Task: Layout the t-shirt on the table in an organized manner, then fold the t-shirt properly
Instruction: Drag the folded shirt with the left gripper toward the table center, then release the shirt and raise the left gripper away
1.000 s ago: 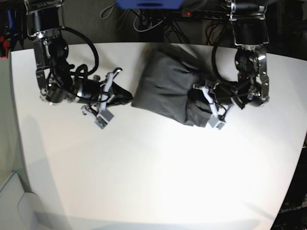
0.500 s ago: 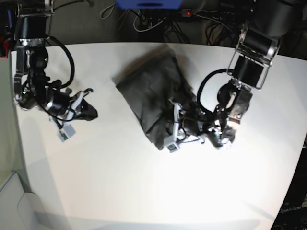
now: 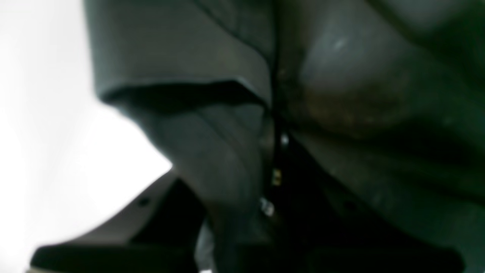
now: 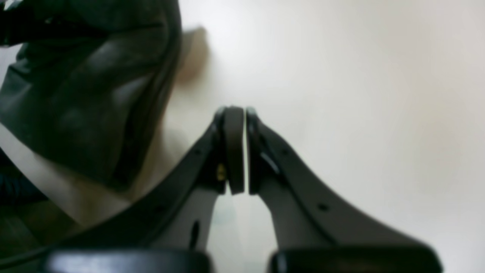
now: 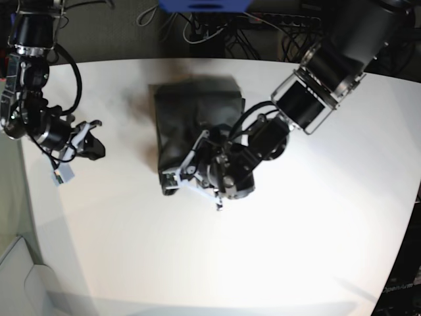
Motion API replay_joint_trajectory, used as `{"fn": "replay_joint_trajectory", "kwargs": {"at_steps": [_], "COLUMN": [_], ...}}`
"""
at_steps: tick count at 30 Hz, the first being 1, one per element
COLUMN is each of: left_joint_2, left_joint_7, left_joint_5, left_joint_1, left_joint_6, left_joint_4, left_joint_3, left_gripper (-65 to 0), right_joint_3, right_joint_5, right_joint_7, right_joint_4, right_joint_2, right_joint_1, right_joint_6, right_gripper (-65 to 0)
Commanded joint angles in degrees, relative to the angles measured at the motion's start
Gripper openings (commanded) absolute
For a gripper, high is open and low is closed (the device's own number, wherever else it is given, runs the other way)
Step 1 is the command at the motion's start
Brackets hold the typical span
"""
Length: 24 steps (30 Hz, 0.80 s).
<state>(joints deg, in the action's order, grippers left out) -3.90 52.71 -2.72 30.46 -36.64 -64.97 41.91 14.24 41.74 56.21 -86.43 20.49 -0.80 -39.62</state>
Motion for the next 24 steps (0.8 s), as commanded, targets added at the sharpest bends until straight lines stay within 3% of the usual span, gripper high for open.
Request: {"fn": "replay_joint_trajectory", "kwargs": {"at_steps": [1,10,12,14,19,21,24], "left_joint_2": [0.87,1.40,1.22,1.13,1.04,0.96,1.22], "left_joint_7": [-0.71,-0.62,-0.62,-0.62,-0.62,-0.80,-0.71], "left_joint_5": [0.57,4.08,4.08,4.08,4.08,4.70,8.74], "left_joint_1": [1.76,1.76,1.76,1.76,1.76,1.76,1.76], "left_joint_6": [0.12,0.12,0.12,0.56,0.56,0.64,0.64], "left_joint_4": [-0.92,-0.92,-0.92,-1.36,-1.89,-3.38,-5.23], "left_joint_3": [-0.11,-0.37,-0.46,-0.46,-0.46,-0.46,-0.55], "left_gripper": [-64.7,-64.3,-61.1,-50.5,-12.3,-1.3,0.0], "right_joint_3": [0.40,0.40,0.40,0.40,0.40,0.31,0.31], "right_joint_5": [1.03,1.03,1.03,1.03,1.12,1.12,1.12], "right_joint_7": [-1.57,-1.39,-1.39,-1.30,-1.30,-1.30,-1.30], "right_joint_4": [-0.91,-1.00,-1.00,-1.08,-1.17,-1.17,-1.00], "right_joint_2": [1.09,1.27,1.09,1.00,0.92,0.92,0.92], "right_joint_1": [-0.92,-0.13,-0.13,-0.13,-0.13,-0.13,-0.13], "right_joint_6": [-0.38,-0.38,-0.38,-0.38,-0.38,-0.38,-0.38], "right_gripper": [-65.0,-65.0,-65.0,-65.0,-65.0,-65.0,-65.0]}}
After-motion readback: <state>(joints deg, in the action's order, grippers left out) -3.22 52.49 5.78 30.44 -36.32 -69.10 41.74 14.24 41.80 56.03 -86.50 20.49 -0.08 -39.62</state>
